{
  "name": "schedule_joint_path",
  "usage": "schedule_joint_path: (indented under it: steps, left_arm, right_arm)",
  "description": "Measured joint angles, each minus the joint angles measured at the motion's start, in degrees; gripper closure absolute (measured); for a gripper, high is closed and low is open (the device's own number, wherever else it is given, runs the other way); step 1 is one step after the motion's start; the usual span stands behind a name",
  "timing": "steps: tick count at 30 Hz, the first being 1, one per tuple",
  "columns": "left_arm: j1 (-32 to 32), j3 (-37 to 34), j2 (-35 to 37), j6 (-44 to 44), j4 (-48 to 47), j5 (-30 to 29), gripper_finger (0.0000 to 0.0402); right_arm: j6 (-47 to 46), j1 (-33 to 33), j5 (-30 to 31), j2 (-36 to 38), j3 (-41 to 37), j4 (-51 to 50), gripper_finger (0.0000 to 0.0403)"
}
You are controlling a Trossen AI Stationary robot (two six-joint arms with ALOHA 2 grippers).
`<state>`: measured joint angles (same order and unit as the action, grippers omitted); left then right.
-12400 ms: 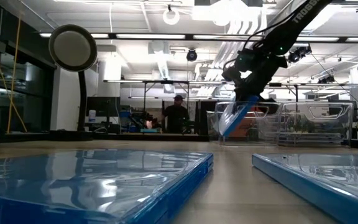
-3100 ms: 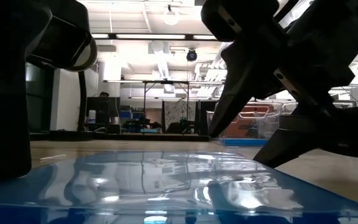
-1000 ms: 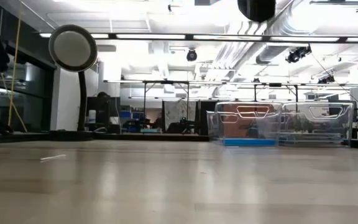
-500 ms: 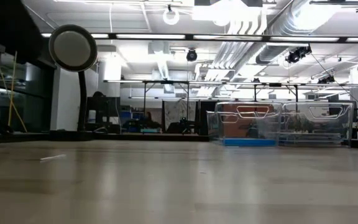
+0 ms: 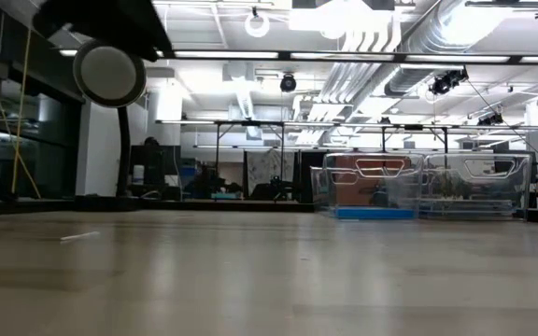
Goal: Pick & place jewel cases by type
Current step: Put the left blue CD case into the left transparent bin
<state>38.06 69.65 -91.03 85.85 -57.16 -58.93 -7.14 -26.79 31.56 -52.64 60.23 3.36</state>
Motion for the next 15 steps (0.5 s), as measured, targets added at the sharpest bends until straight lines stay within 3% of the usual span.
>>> schedule_joint_path:
  steps: [8, 15]
  left_arm:
    - [-4.95, 0.02, 3.66, -5.02, 0.55, -0.90, 0.0285]
    - [-5.07, 0.04, 4.97, -8.92, 0.40, -1.91, 0.0285]
  right_arm:
    - [-9.70, 10.83, -0.28, 4.88, 0.02, -17.22, 0.0402]
    - [-18.32, 25.70, -3.77, 4.29, 0.03, -26.27, 0.0402]
